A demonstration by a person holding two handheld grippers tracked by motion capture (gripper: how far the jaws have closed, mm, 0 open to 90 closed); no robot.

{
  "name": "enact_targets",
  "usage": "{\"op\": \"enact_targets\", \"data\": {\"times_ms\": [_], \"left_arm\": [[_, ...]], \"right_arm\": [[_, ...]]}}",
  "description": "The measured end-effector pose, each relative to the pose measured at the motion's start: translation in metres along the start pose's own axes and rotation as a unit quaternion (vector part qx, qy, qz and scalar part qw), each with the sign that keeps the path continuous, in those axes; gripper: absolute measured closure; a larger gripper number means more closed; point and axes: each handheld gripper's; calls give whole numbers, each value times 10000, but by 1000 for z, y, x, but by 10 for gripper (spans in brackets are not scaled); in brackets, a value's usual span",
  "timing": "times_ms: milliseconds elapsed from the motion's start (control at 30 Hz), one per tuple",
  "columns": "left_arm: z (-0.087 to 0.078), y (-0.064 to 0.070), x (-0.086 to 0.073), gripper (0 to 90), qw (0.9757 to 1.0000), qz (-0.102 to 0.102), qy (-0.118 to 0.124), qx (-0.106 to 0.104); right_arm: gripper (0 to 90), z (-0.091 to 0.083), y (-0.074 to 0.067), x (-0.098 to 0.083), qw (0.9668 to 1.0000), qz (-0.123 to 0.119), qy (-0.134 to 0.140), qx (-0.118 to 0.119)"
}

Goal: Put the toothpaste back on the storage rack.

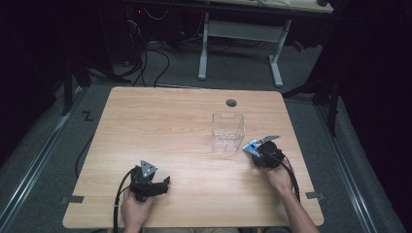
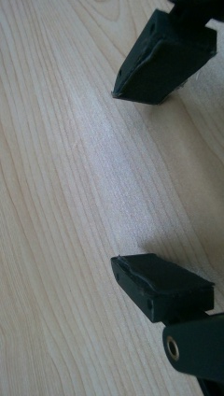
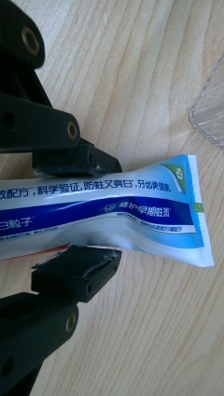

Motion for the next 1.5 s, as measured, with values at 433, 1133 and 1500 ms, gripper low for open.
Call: {"op": "enact_targets", "data": {"times_ms": [433,1133,1500], "left_arm": [[0,0,0,167,10000,-1,1,0],[0,0,0,167,10000,0,-5,-5],[0,0,0,167,10000,2,-6,-7]], "right_arm": [[706,-6,15,-1,9992,218,35,323],[730,-28,33,-13,9927,701,325,926],[739,-54,38,-21,9891,811,911,823]]}}
Point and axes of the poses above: each handheld gripper's, and its own axes: z roughly forward along the jaws, x roughly out of its top, y roughly to its right, and after that the axes turned 4 degrees about -x, right-handed
